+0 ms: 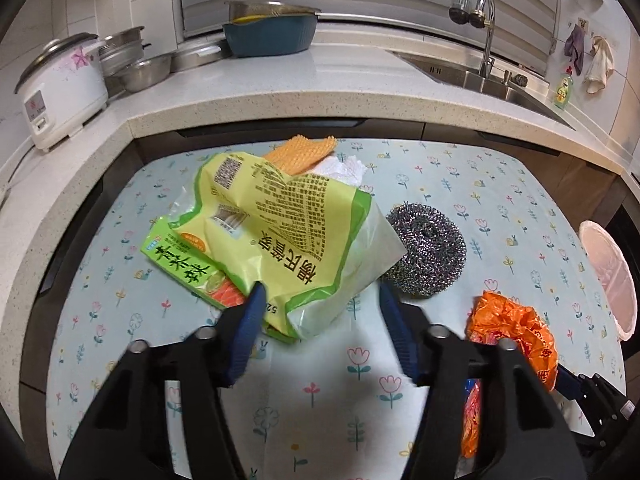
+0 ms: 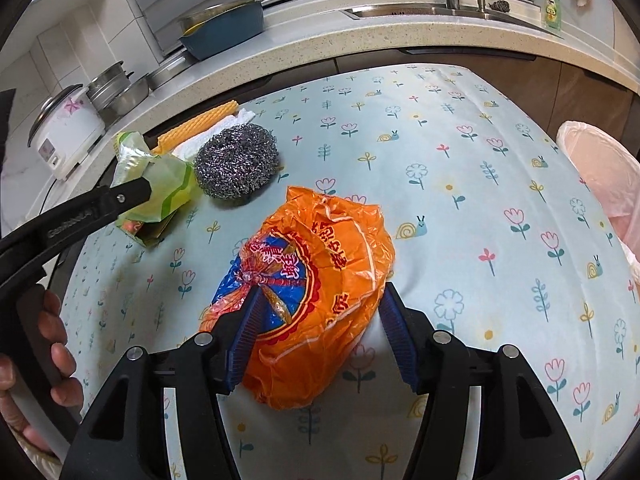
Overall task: Collect trash
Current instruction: 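Grasp the orange bag with the right tool while the left tool grasps the yellow-green snack bag, then carry the orange bag and snack bag over the trash bin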
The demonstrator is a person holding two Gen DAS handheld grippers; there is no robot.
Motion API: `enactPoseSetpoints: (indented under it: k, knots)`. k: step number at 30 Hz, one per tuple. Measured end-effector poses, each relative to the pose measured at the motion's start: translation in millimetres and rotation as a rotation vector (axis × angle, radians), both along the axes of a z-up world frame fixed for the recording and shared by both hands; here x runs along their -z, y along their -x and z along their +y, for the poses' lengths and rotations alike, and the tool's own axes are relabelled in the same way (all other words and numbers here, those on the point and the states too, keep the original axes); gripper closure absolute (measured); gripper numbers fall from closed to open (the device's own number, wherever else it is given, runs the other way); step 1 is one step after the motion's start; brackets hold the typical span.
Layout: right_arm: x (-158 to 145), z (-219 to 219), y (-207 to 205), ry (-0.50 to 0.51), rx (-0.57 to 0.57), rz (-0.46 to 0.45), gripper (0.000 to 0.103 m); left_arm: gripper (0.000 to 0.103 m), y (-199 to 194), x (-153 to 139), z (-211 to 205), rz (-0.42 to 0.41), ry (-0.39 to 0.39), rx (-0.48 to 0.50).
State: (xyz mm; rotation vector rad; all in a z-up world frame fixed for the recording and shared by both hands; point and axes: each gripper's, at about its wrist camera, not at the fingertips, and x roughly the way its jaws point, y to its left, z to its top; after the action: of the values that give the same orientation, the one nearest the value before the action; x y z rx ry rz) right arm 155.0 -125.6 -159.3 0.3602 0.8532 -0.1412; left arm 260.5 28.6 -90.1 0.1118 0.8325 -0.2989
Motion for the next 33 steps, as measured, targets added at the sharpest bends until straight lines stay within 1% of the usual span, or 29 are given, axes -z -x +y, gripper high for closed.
enactPoseSetpoints:
  k: [1,2,3,4,6,9,14,23,26,33]
  knots:
    - [0,1,-2,0.004,-0.003,-0.001,0.044,0.073,-2,2,0,0.009,0.003,0.000]
    - [0,1,-3,0.010,-0.006,-0.002,0.047,0.078,-2,3,-1,0.020,0.009,0.004]
    - [0,2,-3,0.020,-0.007,-0.003,0.055,0.082,-3,4,-2,0.027,0.012,0.007]
    - [0,2,-3,0.027,-0.009,-0.004,0.060,0.086,-2,4,-3,0.020,0.010,0.007]
    - [1,1,-4,0.023,-0.012,-0.004,0.079,0.091,3,2,-6,0.003,0.009,0.010]
    - [0,-4,-2,-0.004,-0.011,-0.009,0.089,0.093,10,-5,-8,-0.010,0.021,0.015]
    - [-11,-11,8,-0.010,-0.006,-0.038,0.093,0.094,26,-18,-15,-0.028,0.038,0.024]
    - [-39,-34,36,-0.016,0.027,-0.109,0.095,0.096,60,-49,-44,-0.069,0.071,0.073]
    - [-51,-44,47,-0.014,0.043,-0.138,0.095,0.096,74,-61,-60,-0.084,0.085,0.103]
    - [-74,-78,74,-0.013,0.106,-0.197,0.095,0.096,101,-78,-102,-0.102,0.100,0.185]
